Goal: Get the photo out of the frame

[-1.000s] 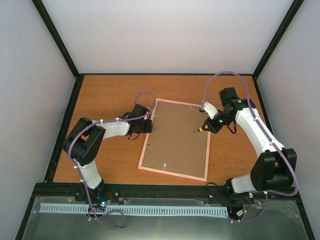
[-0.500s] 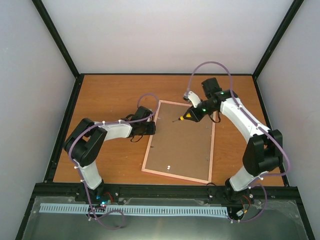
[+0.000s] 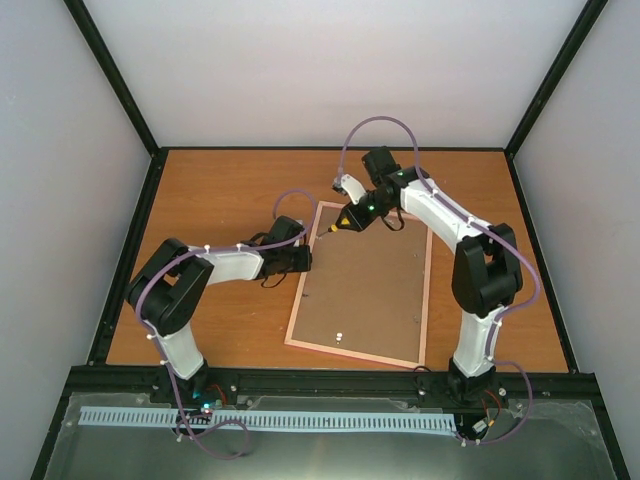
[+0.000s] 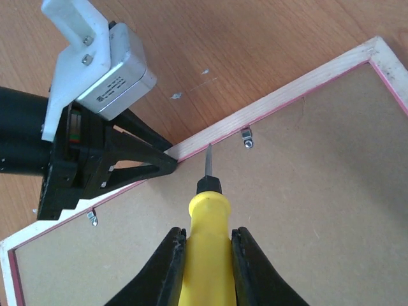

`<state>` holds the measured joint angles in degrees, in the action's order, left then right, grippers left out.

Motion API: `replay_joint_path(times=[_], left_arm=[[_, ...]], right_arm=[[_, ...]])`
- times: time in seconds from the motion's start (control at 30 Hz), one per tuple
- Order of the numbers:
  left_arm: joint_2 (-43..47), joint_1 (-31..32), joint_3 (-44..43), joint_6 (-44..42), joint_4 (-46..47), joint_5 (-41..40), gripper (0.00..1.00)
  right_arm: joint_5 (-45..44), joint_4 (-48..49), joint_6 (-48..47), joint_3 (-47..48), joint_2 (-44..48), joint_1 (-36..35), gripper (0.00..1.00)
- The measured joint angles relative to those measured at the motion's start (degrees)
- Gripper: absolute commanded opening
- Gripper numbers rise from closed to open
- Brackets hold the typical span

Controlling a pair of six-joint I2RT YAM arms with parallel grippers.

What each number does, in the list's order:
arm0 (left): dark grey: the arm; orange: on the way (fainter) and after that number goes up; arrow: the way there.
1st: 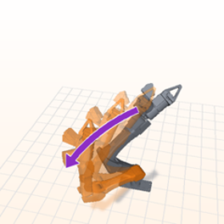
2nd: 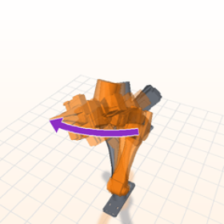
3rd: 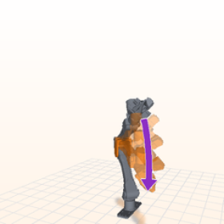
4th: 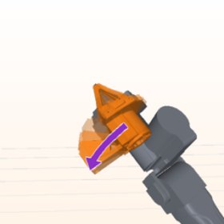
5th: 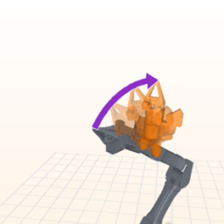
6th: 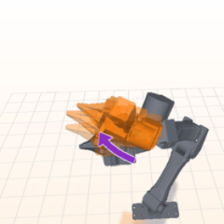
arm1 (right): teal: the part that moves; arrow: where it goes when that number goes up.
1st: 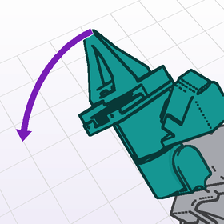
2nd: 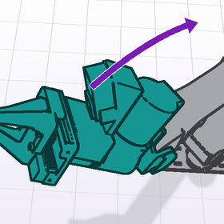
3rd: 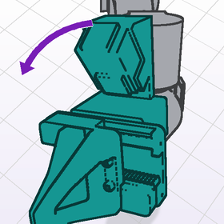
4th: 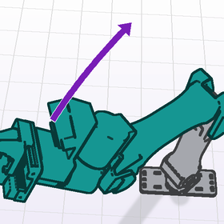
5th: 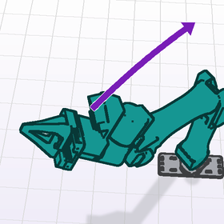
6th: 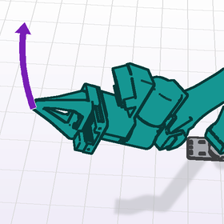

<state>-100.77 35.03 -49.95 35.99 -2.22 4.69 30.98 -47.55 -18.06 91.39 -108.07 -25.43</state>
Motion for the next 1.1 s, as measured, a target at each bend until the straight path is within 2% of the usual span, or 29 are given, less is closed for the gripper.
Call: replay_joint_path(times=[0.53, 1.1], left_arm=[[1.0, 0.2, 1.8, 1.0, 1.6, 0.0, 0.01], [1.8, 0.2, 3.2, 1.4, 2.7, -0.2, 0.01]], right_arm=[[-4.3, -0.5, 0.7, 1.4, -5.2, -2.3, 0.03], [-4.6, -0.4, 1.2, 4.4, -8.3, -2.5, 0.03]])
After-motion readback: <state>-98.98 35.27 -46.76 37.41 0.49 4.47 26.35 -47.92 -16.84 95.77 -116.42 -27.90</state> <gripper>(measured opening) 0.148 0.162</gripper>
